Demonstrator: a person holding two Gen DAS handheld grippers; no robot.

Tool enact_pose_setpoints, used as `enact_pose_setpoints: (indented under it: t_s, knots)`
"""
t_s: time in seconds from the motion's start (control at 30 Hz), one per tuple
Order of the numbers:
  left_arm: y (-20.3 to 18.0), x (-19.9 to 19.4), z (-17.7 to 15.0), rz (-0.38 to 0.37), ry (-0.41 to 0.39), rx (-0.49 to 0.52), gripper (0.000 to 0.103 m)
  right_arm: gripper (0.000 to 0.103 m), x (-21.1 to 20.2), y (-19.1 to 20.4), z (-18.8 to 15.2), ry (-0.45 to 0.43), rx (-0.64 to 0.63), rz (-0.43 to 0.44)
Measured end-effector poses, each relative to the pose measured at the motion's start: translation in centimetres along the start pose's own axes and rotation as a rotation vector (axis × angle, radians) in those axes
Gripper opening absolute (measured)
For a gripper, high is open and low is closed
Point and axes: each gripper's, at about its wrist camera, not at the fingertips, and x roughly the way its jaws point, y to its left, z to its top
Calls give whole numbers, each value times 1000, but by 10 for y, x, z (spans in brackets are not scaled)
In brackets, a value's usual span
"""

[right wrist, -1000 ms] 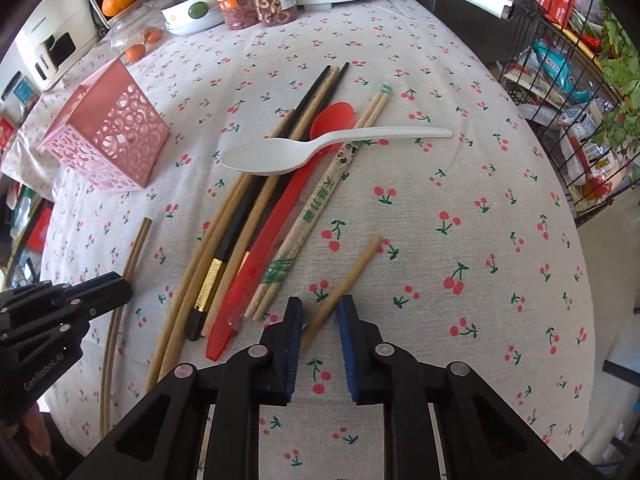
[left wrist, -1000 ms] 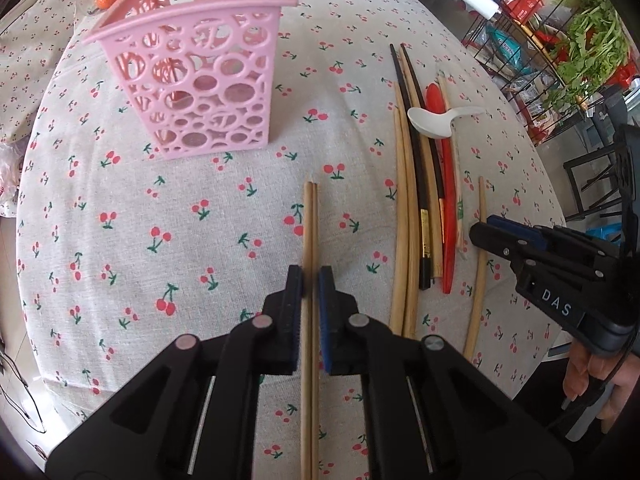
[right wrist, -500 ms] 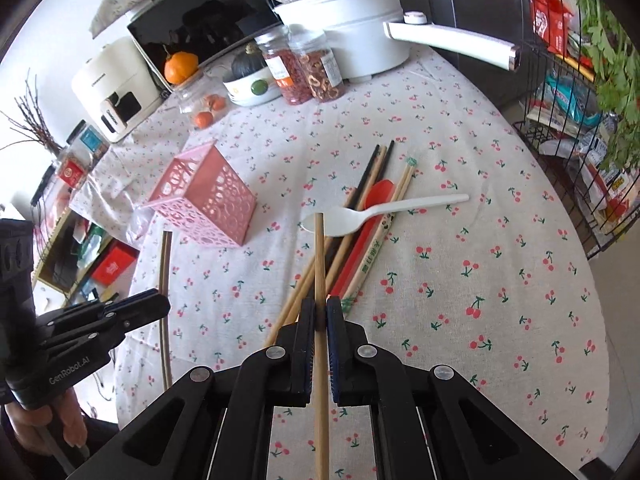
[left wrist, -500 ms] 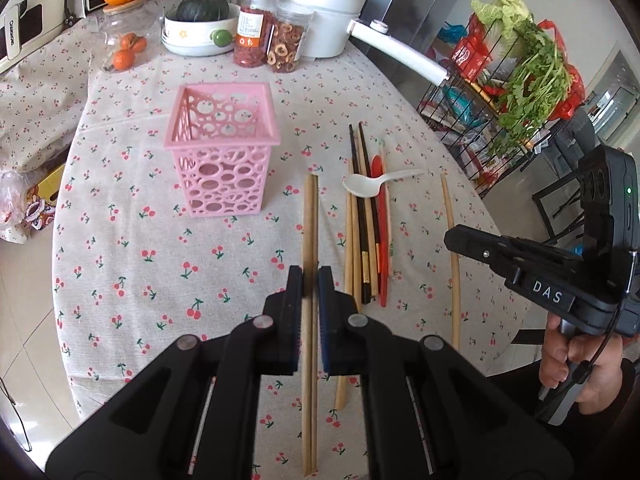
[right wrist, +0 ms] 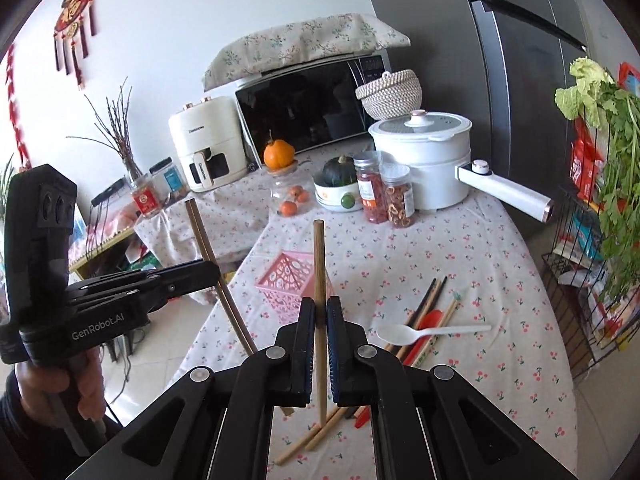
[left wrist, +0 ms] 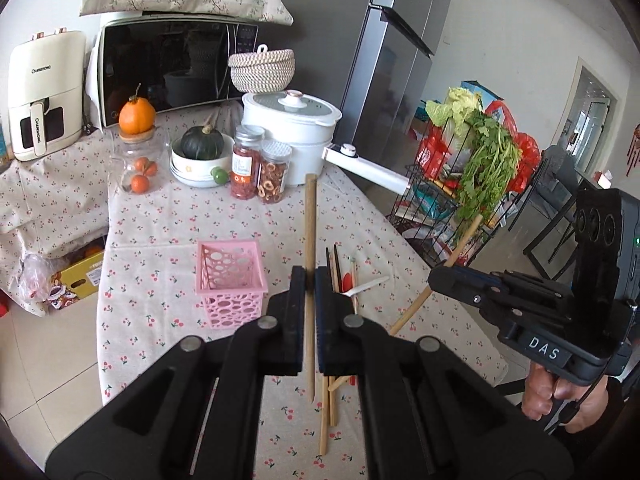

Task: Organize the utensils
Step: 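Lift the held chopsticks with both tools and carry them over the pink basket, then lower the chopsticks into the pink basket and open both tools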

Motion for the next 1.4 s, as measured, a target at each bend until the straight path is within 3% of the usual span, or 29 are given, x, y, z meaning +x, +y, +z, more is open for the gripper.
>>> enact_pose_setpoints:
  t_s: [0.27, 0.43, 0.7, 0.87, 1.1, 1.4]
  knots:
    - [17, -19, 39, 64, -177, -31, 5, 6, -6, 6, 53, -126, 19, 32]
    - [18, -24, 51, 110, -263, 4, 5, 6, 4, 10, 76, -163, 39, 56]
    - [28, 5, 52, 175, -295, 27, 5, 6, 29, 14, 93, -217, 63, 70]
    - [37, 43, 47, 215, -212, 52, 5, 6, 53, 14, 93, -205, 53, 48]
    - [64, 81, 40, 185, -49, -37, 5, 6, 106, 11, 82, -38, 39, 38]
    - [65, 95, 36, 182, -9, -39, 5, 6, 135, -5, 75, 36, 104, 44]
